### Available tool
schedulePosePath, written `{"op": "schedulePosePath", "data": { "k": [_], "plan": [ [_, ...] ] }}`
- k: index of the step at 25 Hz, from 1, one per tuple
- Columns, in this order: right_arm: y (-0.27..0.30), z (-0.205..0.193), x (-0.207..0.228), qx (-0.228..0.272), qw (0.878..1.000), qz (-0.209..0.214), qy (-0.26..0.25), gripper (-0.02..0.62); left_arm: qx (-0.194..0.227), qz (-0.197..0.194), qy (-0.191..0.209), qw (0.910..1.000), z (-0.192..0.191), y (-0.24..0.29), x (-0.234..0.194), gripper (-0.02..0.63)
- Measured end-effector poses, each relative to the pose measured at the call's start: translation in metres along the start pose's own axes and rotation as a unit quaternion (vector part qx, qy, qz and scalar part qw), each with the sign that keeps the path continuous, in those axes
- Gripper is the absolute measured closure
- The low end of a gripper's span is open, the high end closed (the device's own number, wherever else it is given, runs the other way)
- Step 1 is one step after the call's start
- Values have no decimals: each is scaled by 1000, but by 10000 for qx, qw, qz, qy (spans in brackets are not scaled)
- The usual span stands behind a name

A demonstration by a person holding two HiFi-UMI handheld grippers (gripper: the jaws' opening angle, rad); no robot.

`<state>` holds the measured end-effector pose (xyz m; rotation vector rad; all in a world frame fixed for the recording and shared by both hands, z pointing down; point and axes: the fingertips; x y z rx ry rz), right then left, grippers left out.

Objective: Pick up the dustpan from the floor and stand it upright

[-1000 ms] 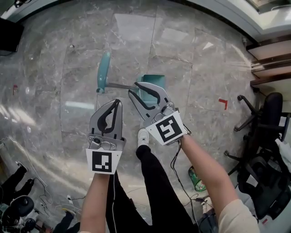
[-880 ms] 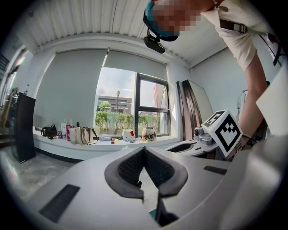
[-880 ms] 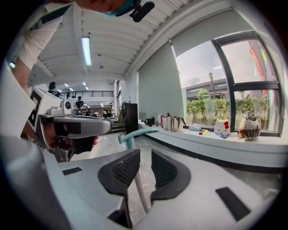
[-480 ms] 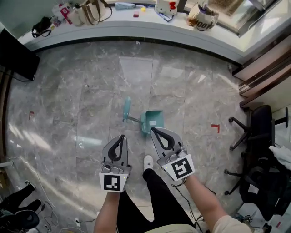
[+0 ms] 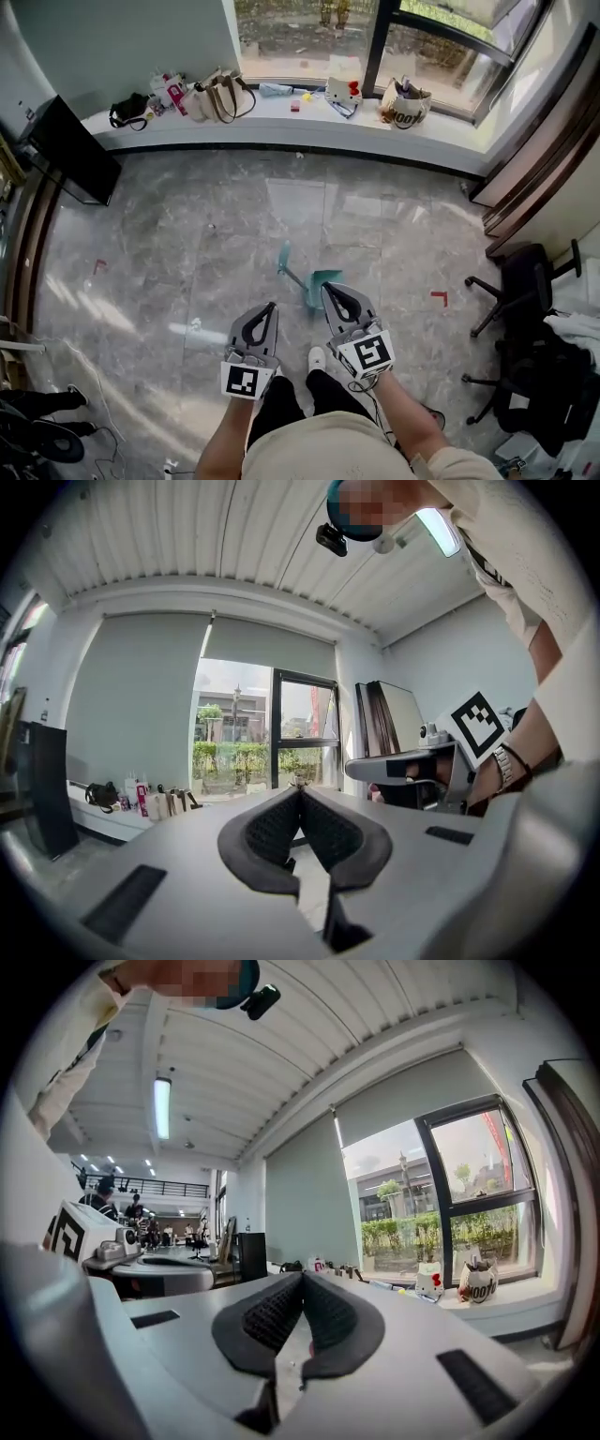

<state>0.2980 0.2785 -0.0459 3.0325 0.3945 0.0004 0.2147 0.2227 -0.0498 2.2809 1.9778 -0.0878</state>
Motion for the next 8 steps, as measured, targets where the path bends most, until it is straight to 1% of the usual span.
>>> {"op": "schedulePosePath", "data": {
  "k": [4,8],
  "plan": [
    [3,29,-29,197,9998,-84,-14,577,-50,-198,120,9997,8,-25,-10,595],
    [14,42,-54,216,9994,-9,-272,578,132,-403,317,9986,20,-38,-23,595]
  ]
}}
Point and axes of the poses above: the fingertips, and each gripper's own axes: y forward along the fingers, x to its right, z out of its top, and after that the axes turned 5 degrees about -y, right-handed
